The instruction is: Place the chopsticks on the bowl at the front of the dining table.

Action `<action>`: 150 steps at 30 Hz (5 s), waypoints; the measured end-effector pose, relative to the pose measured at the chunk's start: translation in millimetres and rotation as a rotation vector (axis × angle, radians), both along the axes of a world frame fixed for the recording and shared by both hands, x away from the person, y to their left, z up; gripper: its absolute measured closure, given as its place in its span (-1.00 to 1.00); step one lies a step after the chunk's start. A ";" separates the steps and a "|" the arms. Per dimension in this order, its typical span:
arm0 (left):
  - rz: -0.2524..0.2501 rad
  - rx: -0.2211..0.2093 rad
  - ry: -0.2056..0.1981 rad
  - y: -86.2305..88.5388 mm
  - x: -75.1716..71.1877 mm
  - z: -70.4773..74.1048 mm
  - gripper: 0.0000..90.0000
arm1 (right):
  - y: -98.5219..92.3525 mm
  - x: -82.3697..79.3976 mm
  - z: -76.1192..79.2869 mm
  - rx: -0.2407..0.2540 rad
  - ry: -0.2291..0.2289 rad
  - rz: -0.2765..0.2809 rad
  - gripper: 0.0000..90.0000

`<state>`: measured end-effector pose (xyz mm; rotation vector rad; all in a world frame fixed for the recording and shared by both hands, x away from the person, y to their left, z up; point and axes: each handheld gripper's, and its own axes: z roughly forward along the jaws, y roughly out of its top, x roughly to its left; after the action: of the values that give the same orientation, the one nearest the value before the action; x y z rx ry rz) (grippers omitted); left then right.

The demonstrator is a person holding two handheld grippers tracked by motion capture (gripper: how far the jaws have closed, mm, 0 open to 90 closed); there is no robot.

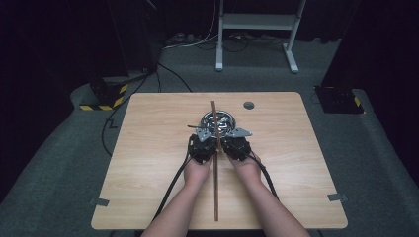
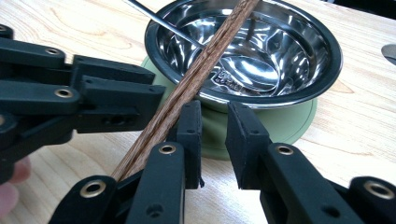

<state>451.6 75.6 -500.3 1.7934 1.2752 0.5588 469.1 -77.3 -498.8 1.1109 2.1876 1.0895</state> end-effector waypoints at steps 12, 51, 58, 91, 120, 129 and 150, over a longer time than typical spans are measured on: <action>-0.015 0.028 -0.002 1.0 0.5 0.7 0.77 | 1.2 -2.1 -2.1 -0.001 0.004 -0.003 0.70; -0.014 0.015 -0.016 6.1 5.3 2.6 0.72 | 3.3 2.3 4.4 -0.005 -0.026 -0.039 0.67; -0.023 0.008 -0.011 5.3 6.9 1.9 0.73 | 6.7 1.2 4.4 -0.008 -0.030 -0.031 0.67; -0.057 0.042 -0.010 6.9 9.0 2.2 0.77 | 8.2 -1.6 2.4 -0.007 -0.026 -0.041 0.64; 0.048 0.071 -0.015 106.1 -46.5 -1.8 0.25 | -11.2 -67.8 -5.7 0.000 -0.110 0.012 0.53; 0.110 0.156 0.018 131.2 -66.6 -21.6 0.12 | -3.7 -69.8 -8.9 -0.014 -0.111 0.033 0.54; 0.116 0.174 0.043 131.1 -67.0 -25.6 0.05 | 1.2 -67.0 -9.4 -0.010 -0.110 0.036 0.55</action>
<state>384.6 206.6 -525.9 1.8906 1.4030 0.7191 402.1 -76.0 -508.3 0.9870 2.1327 1.1268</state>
